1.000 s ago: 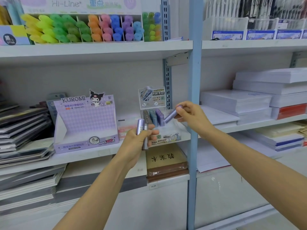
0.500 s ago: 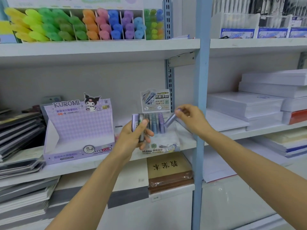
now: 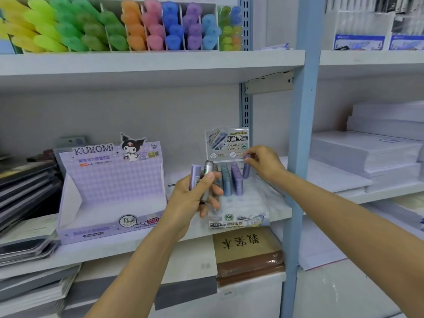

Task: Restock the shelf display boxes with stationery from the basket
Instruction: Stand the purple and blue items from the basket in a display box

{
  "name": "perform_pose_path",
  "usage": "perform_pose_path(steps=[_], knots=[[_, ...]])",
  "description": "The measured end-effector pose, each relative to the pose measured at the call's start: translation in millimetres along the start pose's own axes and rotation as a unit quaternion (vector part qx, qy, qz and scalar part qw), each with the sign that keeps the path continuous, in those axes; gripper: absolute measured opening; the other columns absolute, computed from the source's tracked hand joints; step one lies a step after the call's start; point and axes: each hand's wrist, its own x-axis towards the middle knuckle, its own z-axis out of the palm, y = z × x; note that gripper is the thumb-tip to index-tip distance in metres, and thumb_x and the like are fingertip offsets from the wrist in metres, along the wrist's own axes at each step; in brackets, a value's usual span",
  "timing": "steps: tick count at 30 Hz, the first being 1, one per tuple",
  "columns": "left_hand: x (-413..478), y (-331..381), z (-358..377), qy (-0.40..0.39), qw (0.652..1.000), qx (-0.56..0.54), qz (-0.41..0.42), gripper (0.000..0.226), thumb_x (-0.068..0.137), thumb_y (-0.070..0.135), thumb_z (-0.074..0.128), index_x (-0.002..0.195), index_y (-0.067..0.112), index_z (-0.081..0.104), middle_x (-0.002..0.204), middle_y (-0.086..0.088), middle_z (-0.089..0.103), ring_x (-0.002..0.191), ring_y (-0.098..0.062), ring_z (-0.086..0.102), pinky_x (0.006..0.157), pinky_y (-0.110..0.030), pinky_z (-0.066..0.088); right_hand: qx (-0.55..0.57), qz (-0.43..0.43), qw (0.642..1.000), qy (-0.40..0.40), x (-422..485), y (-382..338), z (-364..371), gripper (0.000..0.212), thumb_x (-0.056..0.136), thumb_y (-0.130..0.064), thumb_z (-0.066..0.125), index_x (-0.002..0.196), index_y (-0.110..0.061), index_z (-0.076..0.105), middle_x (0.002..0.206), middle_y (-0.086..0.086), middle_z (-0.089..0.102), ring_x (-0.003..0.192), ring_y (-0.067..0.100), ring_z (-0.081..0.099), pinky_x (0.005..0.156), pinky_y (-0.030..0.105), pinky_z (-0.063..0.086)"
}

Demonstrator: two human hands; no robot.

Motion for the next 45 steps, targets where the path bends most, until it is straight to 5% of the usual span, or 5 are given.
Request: perform_pose_path(steps=[22, 26, 29, 33, 45], knots=[[-1, 1, -2, -0.005, 1.000, -0.011, 0.007, 0.021, 0.093, 0.017, 0.062, 0.108, 0.003, 0.058, 0.079, -0.013, 0.070, 0.057, -0.017, 0.061, 0.042, -0.019, 0.036, -0.016, -0.003, 1.000, 0.013, -3, 5, 12, 0.013, 0.090, -0.017, 0.066, 0.101, -0.012, 0.072, 0.102, 0.004, 0.047, 0.083, 0.018, 0.051, 0.078, 0.023, 0.035], [-4, 5, 0, -0.002, 1.000, -0.007, 0.015, 0.018, 0.093, 0.018, 0.063, 0.103, 0.004, 0.059, 0.081, -0.013, 0.071, 0.058, -0.017, 0.063, 0.042, -0.019, 0.040, 0.184, -0.053, 0.979, 0.074, -22, -25, -11, 0.018, 0.095, -0.018, 0.059, 0.109, -0.017, 0.070, 0.104, 0.001, 0.061, 0.075, 0.007, 0.053, 0.073, 0.018, 0.042], [-6, 8, 6, -0.002, 1.000, -0.020, 0.009, 0.021, 0.093, 0.021, 0.061, 0.104, 0.004, 0.063, 0.081, -0.006, 0.071, 0.058, -0.015, 0.065, 0.043, -0.019, 0.043, 0.422, -0.076, 0.900, -0.073, -43, -50, -30, 0.024, 0.096, -0.018, 0.056, 0.117, -0.018, 0.067, 0.109, 0.002, 0.070, 0.080, 0.011, 0.062, 0.071, 0.022, 0.052], [-10, 12, 16, -0.021, 0.998, -0.054, 0.004, 0.032, 0.086, 0.031, 0.062, 0.103, 0.005, 0.066, 0.076, -0.005, 0.069, 0.060, -0.015, 0.066, 0.045, -0.020, 0.046, 0.416, -0.128, 0.877, -0.202, -64, -66, -40, 0.028, 0.095, -0.019, 0.059, 0.122, -0.016, 0.065, 0.114, 0.004, 0.070, 0.103, 0.024, 0.065, 0.086, 0.029, 0.055], [-26, 25, 25, 0.006, 1.000, 0.020, 0.006, 0.024, 0.097, 0.029, 0.054, 0.108, 0.009, 0.061, 0.085, -0.009, 0.075, 0.038, -0.008, 0.046, 0.036, -0.016, 0.028, 0.481, -0.092, 0.867, -0.095, -87, -67, -59, 0.025, 0.091, -0.012, 0.064, 0.115, -0.007, 0.066, 0.091, 0.004, 0.069, 0.078, 0.015, 0.066, 0.072, 0.023, 0.053]])
